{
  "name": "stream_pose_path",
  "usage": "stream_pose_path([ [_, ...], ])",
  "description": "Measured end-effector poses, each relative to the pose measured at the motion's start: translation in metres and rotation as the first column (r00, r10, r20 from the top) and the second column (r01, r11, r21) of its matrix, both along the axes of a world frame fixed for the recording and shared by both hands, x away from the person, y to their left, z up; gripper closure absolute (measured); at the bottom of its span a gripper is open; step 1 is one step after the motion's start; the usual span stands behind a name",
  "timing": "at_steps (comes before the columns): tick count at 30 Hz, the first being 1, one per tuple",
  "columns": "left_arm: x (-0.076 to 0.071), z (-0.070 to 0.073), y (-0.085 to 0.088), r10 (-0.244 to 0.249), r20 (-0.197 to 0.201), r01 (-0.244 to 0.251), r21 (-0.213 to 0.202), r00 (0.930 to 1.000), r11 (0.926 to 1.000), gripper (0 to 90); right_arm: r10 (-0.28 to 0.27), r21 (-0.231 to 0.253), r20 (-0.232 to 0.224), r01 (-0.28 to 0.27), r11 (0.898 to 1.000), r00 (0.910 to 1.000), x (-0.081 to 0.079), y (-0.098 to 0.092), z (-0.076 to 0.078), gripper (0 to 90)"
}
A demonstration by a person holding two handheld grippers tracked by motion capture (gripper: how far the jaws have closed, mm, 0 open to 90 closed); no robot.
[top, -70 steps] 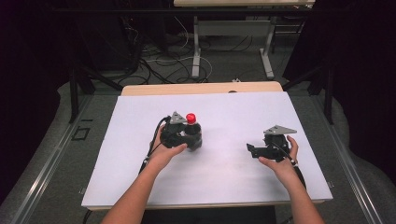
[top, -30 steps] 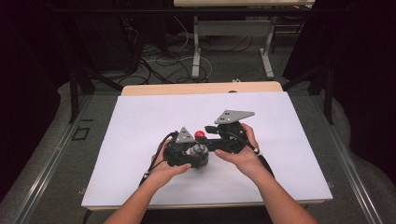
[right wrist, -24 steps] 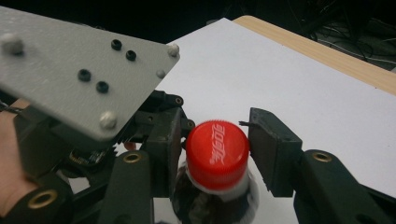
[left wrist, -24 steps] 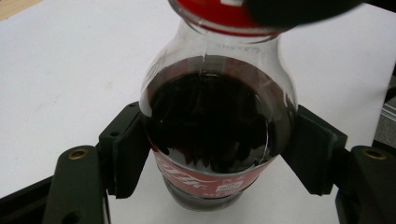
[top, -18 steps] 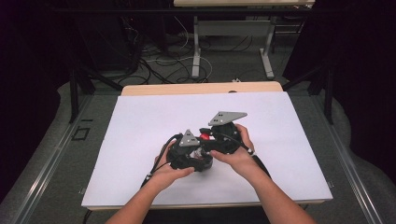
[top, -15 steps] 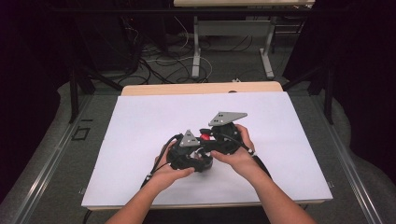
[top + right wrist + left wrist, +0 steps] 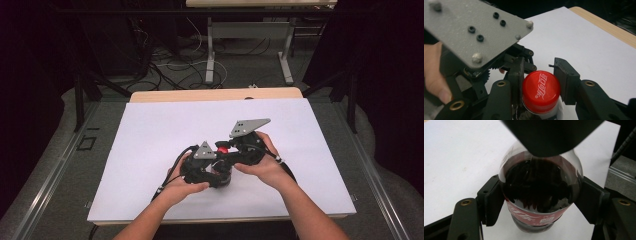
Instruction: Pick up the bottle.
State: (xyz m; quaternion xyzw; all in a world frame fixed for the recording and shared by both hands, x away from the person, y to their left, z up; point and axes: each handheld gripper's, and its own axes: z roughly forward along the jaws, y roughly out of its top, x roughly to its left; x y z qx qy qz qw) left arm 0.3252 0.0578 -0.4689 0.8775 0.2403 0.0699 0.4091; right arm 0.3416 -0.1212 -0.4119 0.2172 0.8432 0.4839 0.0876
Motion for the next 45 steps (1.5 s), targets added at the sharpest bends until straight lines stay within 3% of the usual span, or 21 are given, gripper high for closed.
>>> stream_pose_path([
  [4,-0.002,0.000,-0.002,-0.010,0.000,0.010,-0.006,1.0000,0.9999,30.4,0.090,-0.021,-0.008,-0.090,0.996,0.9959,0.005,-0.003,0.003,61.5],
  [7,-0.002,0.000,-0.002,-0.032,-0.002,0.032,-0.006,0.9995,0.9995,30.4,0.161,-0.045,-0.030,-0.163,0.986,0.9865,0.009,-0.005,0.006,61.5],
  [10,-0.003,0.000,-0.003,-0.061,-0.015,0.061,-0.004,0.9980,0.9981,30.4,0.247,-0.070,-0.046,-0.250,0.966,0.9679,0.014,-0.006,0.008,61.5],
  [12,-0.003,0.001,-0.003,-0.078,-0.002,0.078,0.007,0.9969,0.9969,30.3,0.290,-0.076,-0.033,-0.292,0.954,0.9565,0.016,-0.006,0.008,61.5],
  [13,-0.003,0.001,-0.003,-0.078,-0.002,0.078,0.007,0.9969,0.9969,30.3,0.290,-0.076,-0.033,-0.292,0.954,0.9565,0.016,-0.006,0.008,61.5],
  [14,-0.004,0.001,-0.003,-0.090,-0.001,0.090,0.005,0.9960,0.9960,30.3,0.332,-0.088,-0.044,-0.334,0.938,0.9423,0.016,-0.006,0.010,61.5],
  [15,-0.003,0.001,-0.003,-0.093,-0.009,0.094,0.005,0.9956,0.9956,30.3,0.345,-0.088,-0.044,-0.348,0.933,0.9375,0.017,-0.006,0.010,61.5],
  [17,-0.004,-0.001,-0.004,-0.081,-0.006,0.081,-0.003,0.9967,0.9967,30.3,0.358,-0.089,-0.058,-0.362,0.928,0.9318,0.019,-0.007,0.009,61.3],
  [18,-0.004,-0.001,-0.004,-0.081,-0.006,0.081,-0.003,0.9967,0.9967,30.2,0.354,-0.091,-0.061,-0.358,0.929,0.9334,0.019,-0.007,0.009,61.1],
  [19,-0.004,0.000,-0.004,-0.083,-0.010,0.083,0.008,0.9965,0.9965,30.3,0.345,-0.091,-0.068,-0.350,0.932,0.9363,0.019,-0.007,0.009,60.6],
  [21,-0.003,-0.001,-0.003,-0.048,-0.006,0.048,-0.005,0.9988,0.9988,30.2,0.298,-0.069,-0.068,-0.303,0.951,0.9520,0.018,-0.006,0.009,50.2],
  [25,0.000,0.001,0.001,-0.024,-0.008,0.024,0.003,0.9997,0.9997,30.2,0.211,-0.069,-0.022,-0.212,0.975,0.9773,0.011,-0.005,0.014,47.9],
  [26,0.001,0.000,0.001,0.015,0.001,-0.015,-0.009,0.9999,0.9999,30.2,0.171,-0.082,-0.023,-0.172,0.982,0.9850,0.009,-0.004,0.015,47.6],
  [27,0.001,0.000,0.001,0.015,0.001,-0.015,-0.009,0.9999,0.9999,30.2,0.122,-0.089,-0.021,-0.123,0.988,0.9923,0.007,-0.003,0.016,47.6],
  [28,0.001,0.000,0.001,0.025,-0.009,-0.025,-0.014,0.9996,0.9996,30.2,0.079,-0.094,-0.023,-0.081,0.992,0.9966,0.005,-0.001,0.016,47.5],
  [29,0.001,0.000,0.002,0.037,-0.007,-0.037,-0.016,0.9993,0.9992,30.2,0.079,-0.094,-0.023,-0.081,0.992,0.9966,0.005,-0.001,0.016,47.5],
  [30,0.002,0.000,0.003,0.049,-0.016,-0.049,-0.009,0.9987,0.9987,30.2,0.008,-0.121,-0.007,-0.009,0.993,0.9999,0.002,0.002,0.017,46.4],
  [33,0.003,-0.001,0.003,0.082,0.007,-0.082,-0.007,0.9966,0.9966,30.2,-0.090,-0.129,-0.008,0.088,0.988,0.9959,-0.005,0.007,0.018,46.4],
  [37,0.003,-0.002,0.002,0.104,0.003,-0.104,-0.016,0.9946,0.9945,30.2,-0.160,-0.105,-0.033,0.155,0.982,0.9866,-0.009,0.012,0.017,47.3],
  [39,0.003,-0.002,0.002,0.105,0.008,-0.105,-0.002,0.9944,0.9945,30.2,-0.218,-0.114,-0.033,0.213,0.970,0.9754,-0.010,0.016,0.016,50.8],
  [45,0.001,-0.002,0.000,0.104,0.019,-0.104,0.000,0.9944,0.9946,30.2,-0.252,-0.125,-0.030,0.246,0.961,0.9673,-0.008,0.024,0.013,55.8],
])
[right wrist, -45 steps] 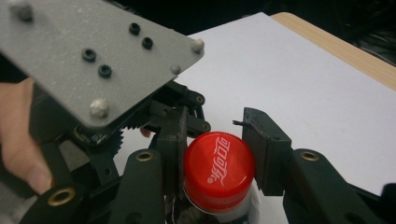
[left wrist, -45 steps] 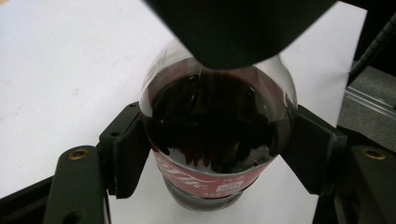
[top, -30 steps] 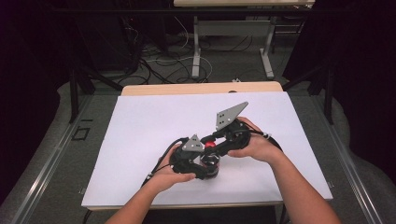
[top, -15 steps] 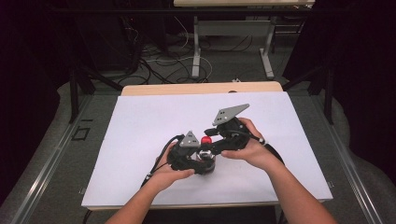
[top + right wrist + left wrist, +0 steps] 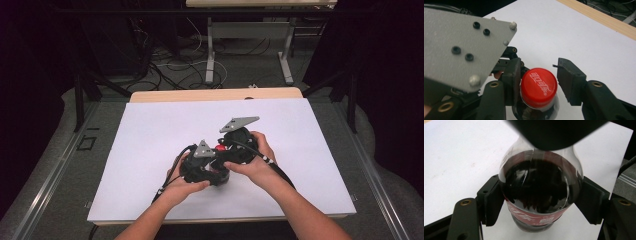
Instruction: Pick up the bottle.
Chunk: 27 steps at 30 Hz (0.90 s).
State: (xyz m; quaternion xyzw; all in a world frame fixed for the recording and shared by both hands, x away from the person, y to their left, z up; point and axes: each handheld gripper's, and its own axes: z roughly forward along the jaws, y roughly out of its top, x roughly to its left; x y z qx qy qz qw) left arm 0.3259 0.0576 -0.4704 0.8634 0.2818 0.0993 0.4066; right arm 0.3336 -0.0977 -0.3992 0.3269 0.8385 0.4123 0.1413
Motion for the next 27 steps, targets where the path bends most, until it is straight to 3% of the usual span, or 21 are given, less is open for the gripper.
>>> stream_pose_path([
  [6,0.000,0.001,0.001,-0.007,-0.001,0.007,0.010,1.0000,0.9999,30.3,0.014,-0.025,0.009,-0.014,1.000,0.9999,0.000,0.004,0.001,61.2],
  [8,0.000,0.001,0.001,-0.012,-0.003,0.012,0.009,0.9999,0.9999,30.3,0.057,-0.034,0.001,-0.057,0.998,0.9984,0.002,0.002,0.002,61.3],
  [11,0.000,0.002,0.002,-0.034,-0.004,0.034,-0.002,0.9994,0.9994,30.3,0.164,-0.059,-0.024,-0.165,0.984,0.9861,0.009,-0.001,0.006,61.5],
  [13,0.000,0.003,0.002,-0.049,0.000,0.049,0.004,0.9988,0.9988,30.3,0.263,-0.073,-0.032,-0.265,0.961,0.9642,0.014,-0.003,0.008,61.5],
  [14,-0.001,0.004,0.003,-0.070,-0.011,0.070,0.016,0.9975,0.9974,30.3,0.317,-0.081,-0.045,-0.319,0.944,0.9475,0.017,-0.005,0.009,61.5],
  [15,-0.001,0.004,0.002,-0.072,-0.012,0.072,0.013,0.9973,0.9973,30.2,0.371,-0.092,-0.036,-0.373,0.923,0.9278,0.019,-0.005,0.010,61.5],
  [16,-0.002,0.004,0.001,-0.083,-0.013,0.083,0.017,0.9964,0.9964,30.2,0.435,-0.106,-0.034,-0.436,0.893,0.8997,0.023,-0.007,0.011,61.5],
  [17,-0.003,0.003,-0.001,-0.078,0.001,0.078,0.010,0.9969,0.9969,30.3,0.468,-0.108,-0.042,-0.470,0.876,0.8826,0.026,-0.007,0.011,61.5],
  [18,-0.003,0.003,-0.001,-0.088,0.002,0.088,0.013,0.9961,0.9960,30.2,0.516,-0.119,-0.049,-0.518,0.847,0.8553,0.028,-0.008,0.011,61.5],
  [19,-0.003,0.003,-0.002,-0.098,0.001,0.098,0.012,0.9952,0.9951,30.2,0.548,-0.123,-0.072,-0.552,0.825,0.8336,0.029,-0.009,0.012,61.5],
  [21,-0.004,0.002,-0.002,-0.107,-0.002,0.107,0.006,0.9942,0.9942,30.2,0.605,-0.125,-0.077,-0.610,0.783,0.7925,0.033,-0.010,0.013,61.4],
  [22,-0.004,0.003,-0.002,-0.107,-0.014,0.107,0.002,0.9942,0.9942,30.2,0.620,-0.128,-0.078,-0.625,0.770,0.7806,0.035,-0.011,0.013,61.3],
  [23,-0.004,0.003,-0.002,-0.107,-0.014,0.107,0.002,0.9942,0.9942,30.2,0.621,-0.112,-0.093,-0.628,0.770,0.7780,0.037,-0.011,0.013,61.1],
  [25,-0.004,0.004,-0.001,-0.094,-0.015,0.094,0.001,0.9954,0.9955,30.2,0.609,-0.099,-0.102,-0.617,0.781,0.7865,0.038,-0.012,0.014,55.9],
  [27,-0.003,0.004,0.000,-0.079,-0.013,0.079,0.001,0.9968,0.9968,30.2,0.564,-0.099,-0.094,-0.572,0.814,0.8200,0.036,-0.012,0.016,49.1],
])
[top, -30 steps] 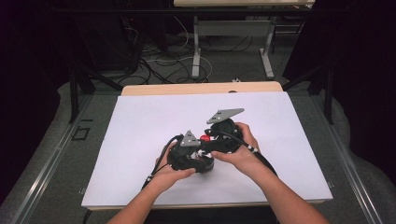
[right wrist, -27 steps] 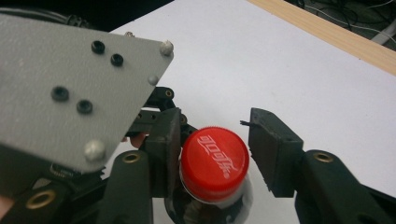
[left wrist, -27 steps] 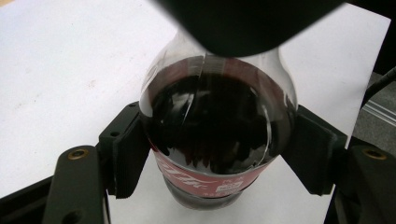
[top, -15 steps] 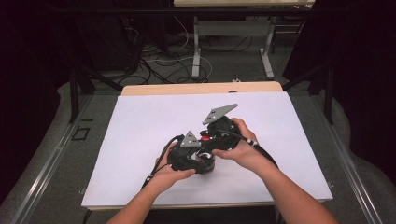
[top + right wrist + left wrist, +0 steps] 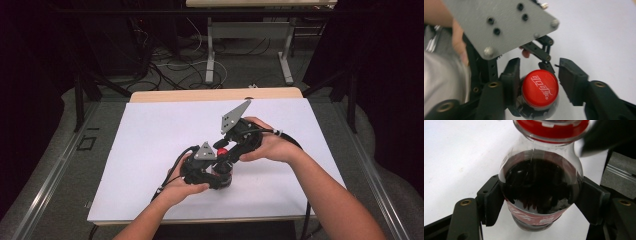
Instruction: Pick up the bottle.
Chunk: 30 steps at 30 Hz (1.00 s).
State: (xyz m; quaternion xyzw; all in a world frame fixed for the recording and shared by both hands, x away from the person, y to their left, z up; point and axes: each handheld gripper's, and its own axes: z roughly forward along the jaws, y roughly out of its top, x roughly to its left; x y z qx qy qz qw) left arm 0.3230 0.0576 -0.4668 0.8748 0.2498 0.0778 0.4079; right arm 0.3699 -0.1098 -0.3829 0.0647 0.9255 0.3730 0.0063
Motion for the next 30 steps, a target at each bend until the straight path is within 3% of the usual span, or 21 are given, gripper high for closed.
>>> stream_pose_path([
  [2,0.002,0.001,0.002,0.002,-0.013,-0.002,0.009,0.9999,1.0000,30.2,-0.081,0.012,0.012,0.081,0.997,0.9966,-0.006,0.001,0.002,44.7],
  [3,0.002,0.000,0.002,0.031,-0.004,-0.031,-0.010,0.9995,0.9995,30.2,-0.126,0.020,0.011,0.126,0.992,0.9919,-0.009,0.002,0.003,44.3],
  [4,0.002,0.000,0.003,0.030,-0.002,-0.030,0.002,0.9995,0.9995,30.2,-0.174,0.021,0.013,0.173,0.985,0.9847,-0.011,0.002,0.003,42.6],
  [5,0.002,0.000,0.003,0.030,-0.002,-0.030,0.002,0.9995,0.9995,30.2,-0.174,0.021,0.013,0.173,0.985,0.9847,-0.011,0.002,0.003,42.6],
  [6,0.003,0.000,0.003,0.048,-0.004,-0.048,-0.001,0.9988,0.9988,30.1,-0.296,0.013,0.015,0.296,0.955,0.9552,-0.018,0.005,0.003,41.9],
  [8,0.004,0.001,0.004,0.056,-0.015,-0.056,0.002,0.9983,0.9984,30.2,-0.398,0.024,0.025,0.397,0.917,0.9172,-0.022,0.007,0.001,42.0],
  [10,0.004,0.001,0.005,0.058,-0.019,-0.058,0.006,0.9981,0.9983,30.1,-0.460,0.039,0.024,0.459,0.887,0.8875,-0.025,0.008,0.000,43.0],
  [11,0.004,0.000,0.004,0.075,0.008,-0.075,-0.010,0.9972,0.9972,30.1,-0.480,0.045,0.027,0.478,0.877,0.8770,-0.027,0.010,-0.001,43.3],
  [12,0.004,0.000,0.004,0.075,0.008,-0.075,-0.010,0.9972,0.9972,30.1,-0.493,0.061,0.040,0.491,0.869,0.8689,-0.028,0.011,-0.002,43.5],
  [14,0.004,0.001,0.005,0.077,0.002,-0.077,0.005,0.9970,0.9970,30.1,-0.503,0.069,0.034,0.500,0.863,0.8637,-0.030,0.011,-0.003,45.0],
  [15,0.004,-0.001,0.004,0.093,0.018,-0.093,-0.002,0.9955,0.9957,30.1,-0.533,0.080,0.045,0.529,0.845,0.8447,-0.033,0.013,-0.004,48.6],
  [17,0.004,-0.001,0.004,0.103,0.023,-0.103,0.004,0.9945,0.9947,30.1,-0.540,0.080,0.047,0.535,0.841,0.8405,-0.034,0.014,-0.004,49.5],
  [18,0.004,-0.001,0.003,0.107,0.024,-0.107,0.009,0.9940,0.9942,30.1,-0.553,0.078,0.058,0.548,0.833,0.8312,-0.035,0.015,-0.005,51.1],
  [22,0.004,-0.002,0.003,0.115,0.022,-0.115,0.025,0.9931,0.9930,30.2,-0.554,0.069,0.012,0.552,0.831,0.8322,-0.033,0.016,-0.007,60.5],
  [23,0.004,-0.002,0.003,0.113,0.023,-0.113,0.019,0.9934,0.9934,30.2,-0.543,0.066,0.007,0.542,0.838,0.8395,-0.033,0.016,-0.007,60.7],
  [24,0.004,-0.003,0.003,0.108,0.016,-0.109,0.019,0.9940,0.9939,30.2,-0.543,0.066,0.007,0.542,0.838,0.8395,-0.033,0.016,-0.007,60.7],
  [26,0.004,-0.003,0.003,0.095,0.017,-0.096,0.017,0.9953,0.9953,30.2,-0.508,0.042,-0.014,0.508,0.860,0.8611,-0.029,0.013,-0.006,61.0],
  [29,0.004,-0.002,0.003,0.083,0.014,-0.084,0.021,0.9964,0.9963,30.2,-0.426,0.017,-0.013,0.426,0.904,0.9045,-0.024,0.010,-0.003,61.2],
  [30,0.003,-0.001,0.003,0.078,0.003,-0.078,0.021,0.9970,0.9967,30.2,-0.378,0.008,-0.016,0.378,0.926,0.9256,-0.021,0.009,-0.002,61.2],
])
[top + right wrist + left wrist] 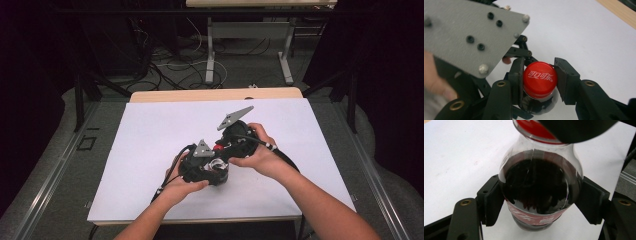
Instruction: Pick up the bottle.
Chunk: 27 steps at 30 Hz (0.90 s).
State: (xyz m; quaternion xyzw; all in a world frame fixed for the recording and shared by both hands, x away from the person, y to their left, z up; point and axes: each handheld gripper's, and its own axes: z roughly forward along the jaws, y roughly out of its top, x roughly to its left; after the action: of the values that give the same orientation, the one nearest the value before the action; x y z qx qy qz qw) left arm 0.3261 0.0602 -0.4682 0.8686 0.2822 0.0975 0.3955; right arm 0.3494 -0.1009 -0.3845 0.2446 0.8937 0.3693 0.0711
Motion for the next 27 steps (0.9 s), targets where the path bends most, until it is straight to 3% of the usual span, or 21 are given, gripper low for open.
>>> stream_pose_path([
  [2,0.000,0.001,0.000,-0.029,0.005,0.029,0.010,0.9996,0.9995,30.2,0.095,-0.020,-0.004,-0.095,0.995,0.9955,0.005,-0.003,0.002,61.2],
  [4,-0.002,0.002,-0.001,-0.058,-0.002,0.058,-0.001,0.9983,0.9983,30.2,0.186,-0.034,-0.020,-0.187,0.982,0.9823,0.011,-0.005,0.005,61.2],
  [6,-0.003,0.001,-0.002,-0.069,0.003,0.069,-0.008,0.9976,0.9976,30.2,0.304,-0.054,-0.008,-0.304,0.951,0.9526,0.016,-0.007,0.007,61.2],
  [7,-0.004,0.002,-0.002,-0.080,0.002,0.080,-0.013,0.9968,0.9967,30.2,0.304,-0.054,-0.008,-0.304,0.951,0.9526,0.016,-0.007,0.007,61.2],
  [8,-0.005,0.002,-0.003,-0.101,0.000,0.101,-0.011,0.9949,0.9948,30.2,0.416,-0.071,-0.002,-0.415,0.907,0.9095,0.019,-0.009,0.008,61.2],
  [9,-0.006,0.002,-0.004,-0.110,0.006,0.110,-0.014,0.9939,0.9938,30.2,0.448,-0.078,-0.001,-0.446,0.891,0.8942,0.021,-0.010,0.009,61.1],
  [10,-0.006,0.002,-0.004,-0.110,0.006,0.110,-0.014,0.9939,0.9938,30.2,0.448,-0.078,-0.001,-0.446,0.891,0.8942,0.021,-0.010,0.009,61.1],
  [12,-0.006,0.003,-0.004,-0.112,0.007,0.112,-0.012,0.9937,0.9937,30.2,0.473,-0.076,-0.003,-0.472,0.878,0.8810,0.021,-0.010,0.010,61.0],
  [14,-0.006,0.004,-0.003,-0.115,-0.003,0.115,-0.008,0.9934,0.9933,30.2,0.457,-0.077,-0.008,-0.456,0.887,0.8896,0.021,-0.010,0.010,60.4],
  [15,-0.006,0.003,-0.004,-0.094,0.011,0.095,-0.014,0.9955,0.9954,30.2,0.402,-0.070,-0.006,-0.401,0.913,0.9157,0.018,-0.010,0.011,52.6],
  [16,-0.006,0.003,-0.004,-0.090,0.009,0.091,-0.007,0.9959,0.9959,30.2,0.402,-0.070,-0.006,-0.401,0.913,0.9157,0.018,-0.010,0.011,52.6],
  [17,-0.005,0.003,-0.003,-0.081,0.013,0.082,-0.008,0.9966,0.9966,30.2,0.319,-0.063,-0.008,-0.319,0.946,0.9477,0.012,-0.008,0.012,49.4],
  [20,-0.004,0.003,-0.002,-0.062,0.007,0.062,-0.009,0.9981,0.9981,30.2,0.203,-0.029,-0.015,-0.203,0.979,0.9791,0.005,-0.004,0.010,47.9],
  [22,-0.002,0.003,-0.001,-0.036,0.014,0.036,-0.018,0.9993,0.9992,30.2,0.084,-0.023,-0.023,-0.084,0.996,0.9962,-0.001,-0.002,0.008,48.0],
  [23,-0.002,0.003,-0.001,-0.029,0.014,0.029,-0.021,0.9995,0.9993,30.2,0.032,-0.025,-0.025,-0.033,0.999,0.9992,-0.004,-0.001,0.008,48.1],
  [24,-0.002,0.004,0.000,-0.020,0.014,0.021,-0.020,0.9997,0.9996,30.2,-0.017,-0.020,0.002,0.017,1.000,0.9999,-0.006,0.001,0.006,48.6],
  [25,-0.002,0.004,0.000,-0.020,0.014,0.021,-0.020,0.9997,0.9996,30.2,-0.017,-0.020,0.002,0.017,1.000,0.9999,-0.006,0.001,0.006,48.6],
  [26,-0.001,0.004,0.001,-0.014,0.008,0.014,-0.018,0.9999,0.9997,30.1,-0.090,0.003,-0.005,0.090,0.996,0.9959,-0.009,0.002,0.005,49.0],
  [27,-0.001,0.004,0.001,-0.014,0.008,0.014,-0.018,0.9999,0.9997,30.1,-0.116,0.007,0.010,0.116,0.993,0.9931,-0.011,0.004,0.004,49.1],
])
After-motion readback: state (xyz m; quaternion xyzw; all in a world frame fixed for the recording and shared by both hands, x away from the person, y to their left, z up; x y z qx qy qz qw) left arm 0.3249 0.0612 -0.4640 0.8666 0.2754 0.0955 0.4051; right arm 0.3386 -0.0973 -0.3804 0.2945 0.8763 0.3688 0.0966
